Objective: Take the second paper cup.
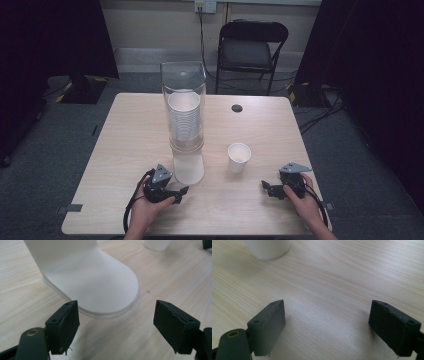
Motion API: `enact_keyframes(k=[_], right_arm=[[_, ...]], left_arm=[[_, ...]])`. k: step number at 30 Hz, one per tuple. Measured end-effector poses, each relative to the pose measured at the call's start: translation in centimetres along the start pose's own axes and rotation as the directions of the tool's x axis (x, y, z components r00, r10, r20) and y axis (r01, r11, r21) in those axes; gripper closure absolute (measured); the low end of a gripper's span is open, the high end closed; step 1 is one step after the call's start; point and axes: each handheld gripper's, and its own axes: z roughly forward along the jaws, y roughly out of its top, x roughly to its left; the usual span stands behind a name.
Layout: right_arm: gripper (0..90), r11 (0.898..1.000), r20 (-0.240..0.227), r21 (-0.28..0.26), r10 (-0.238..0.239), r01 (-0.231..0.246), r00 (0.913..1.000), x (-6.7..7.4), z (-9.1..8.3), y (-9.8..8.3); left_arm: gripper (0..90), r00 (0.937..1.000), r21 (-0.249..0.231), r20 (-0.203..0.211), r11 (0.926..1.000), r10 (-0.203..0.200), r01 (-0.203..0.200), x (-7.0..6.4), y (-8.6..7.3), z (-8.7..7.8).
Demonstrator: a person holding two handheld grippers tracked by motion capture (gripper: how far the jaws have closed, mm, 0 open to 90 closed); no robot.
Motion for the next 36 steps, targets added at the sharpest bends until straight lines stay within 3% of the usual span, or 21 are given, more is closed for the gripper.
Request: enact_keyframes(k=[3, 7, 13, 19, 22, 26, 28, 36], right_arm=[[13.5, 1.0, 0.003, 0.0, 0.005, -0.005, 1.0, 0.1, 0.0, 0.0], [13.5, 1.0, 0.003, 0.001, 0.005, -0.006, 1.0, 0.1, 0.0, 0.0], [13.5, 1.0, 0.003, 0.001, 0.005, -0.005, 1.0, 0.1, 0.0, 0.0], [13.5, 1.0, 0.004, 0.001, 0.006, -0.006, 1.0, 0.1, 0.0, 0.0], [13.5, 1.0, 0.003, 0.001, 0.005, -0.005, 1.0, 0.1, 0.0, 0.0], [13.5, 1.0, 0.004, 0.001, 0.005, -0.005, 1.0, 0.1, 0.0, 0.0], [13.5, 1.0, 0.003, 0.0, 0.005, -0.005, 1.0, 0.1, 0.0, 0.0], [13.5, 1.0, 0.003, 0.0, 0.004, -0.005, 1.0, 0.1, 0.0, 0.0]], left_arm=[[20.1, 0.9996, -0.047, -0.019, 0.9987, -0.021, 0.02, 0.3, 0.5, -0.3], [20.2, 0.9995, -0.057, -0.03, 0.9983, -0.011, 0.009, 0.4, 1.1, -0.6], [19.1, 0.9991, -0.127, -0.038, 0.9919, -0.019, 0.014, 0.8, 2.4, -0.9], [18.5, 0.9978, -0.153, -0.061, 0.9882, -0.025, 0.015, 1.0, 3.4, -0.5], [18.9, 0.9975, -0.191, -0.064, 0.9815, -0.032, 0.02, 0.9, 4.0, -0.5], [19.5, 0.996, -0.191, -0.081, 0.9813, -0.037, 0.021, 0.8, 4.9, -0.5], [20.3, 0.9977, -0.206, -0.06, 0.9784, -0.032, 0.019, 0.8, 5.4, -0.7], [20.6, 0.9989, -0.226, -0.042, 0.974, -0.021, 0.011, 0.5, 6.7, -0.8]])
